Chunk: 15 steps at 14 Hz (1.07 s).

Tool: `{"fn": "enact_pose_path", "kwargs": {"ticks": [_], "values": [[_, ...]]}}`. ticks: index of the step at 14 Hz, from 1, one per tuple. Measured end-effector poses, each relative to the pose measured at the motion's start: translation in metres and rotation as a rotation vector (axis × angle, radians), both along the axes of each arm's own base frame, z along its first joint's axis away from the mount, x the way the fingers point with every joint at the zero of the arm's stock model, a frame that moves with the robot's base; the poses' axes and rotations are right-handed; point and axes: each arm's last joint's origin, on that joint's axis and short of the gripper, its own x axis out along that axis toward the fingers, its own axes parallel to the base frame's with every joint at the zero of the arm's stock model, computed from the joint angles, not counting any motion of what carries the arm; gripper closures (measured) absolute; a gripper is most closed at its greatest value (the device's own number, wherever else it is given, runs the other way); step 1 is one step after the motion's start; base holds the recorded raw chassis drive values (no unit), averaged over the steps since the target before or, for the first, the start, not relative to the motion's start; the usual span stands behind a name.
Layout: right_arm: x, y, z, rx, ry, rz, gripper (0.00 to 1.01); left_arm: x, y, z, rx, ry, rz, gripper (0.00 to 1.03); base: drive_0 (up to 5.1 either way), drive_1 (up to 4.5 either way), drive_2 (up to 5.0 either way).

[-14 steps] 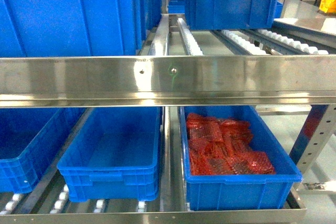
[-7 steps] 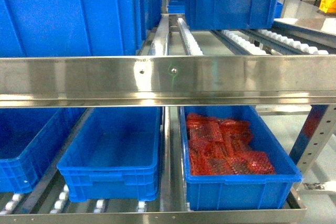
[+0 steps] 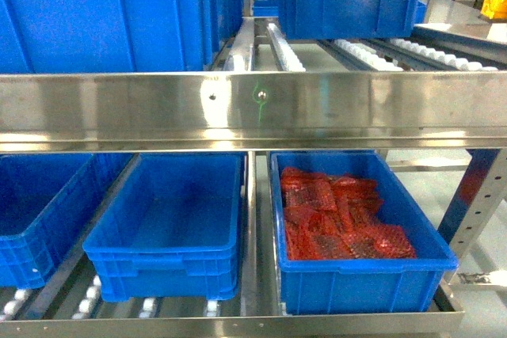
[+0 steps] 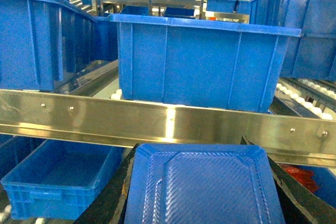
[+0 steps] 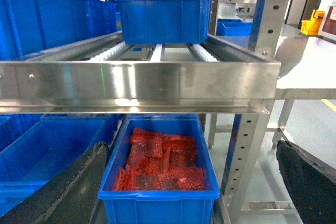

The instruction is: Pick blue part to blue bin on bottom shelf

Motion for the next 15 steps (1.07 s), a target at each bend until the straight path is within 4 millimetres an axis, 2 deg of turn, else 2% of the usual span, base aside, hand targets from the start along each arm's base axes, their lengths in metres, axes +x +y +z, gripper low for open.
{"fn": "enact_pose_path", "kwargs": {"ticks": [15], "values": [[0.0000, -0.0001, -0.0003, 0.000, 0.003, -0.003, 0.03, 0.0000, 0.0000, -0.0004, 0.000, 0.004, 0.000, 0.59, 0.0, 0.00, 0.0]]}}
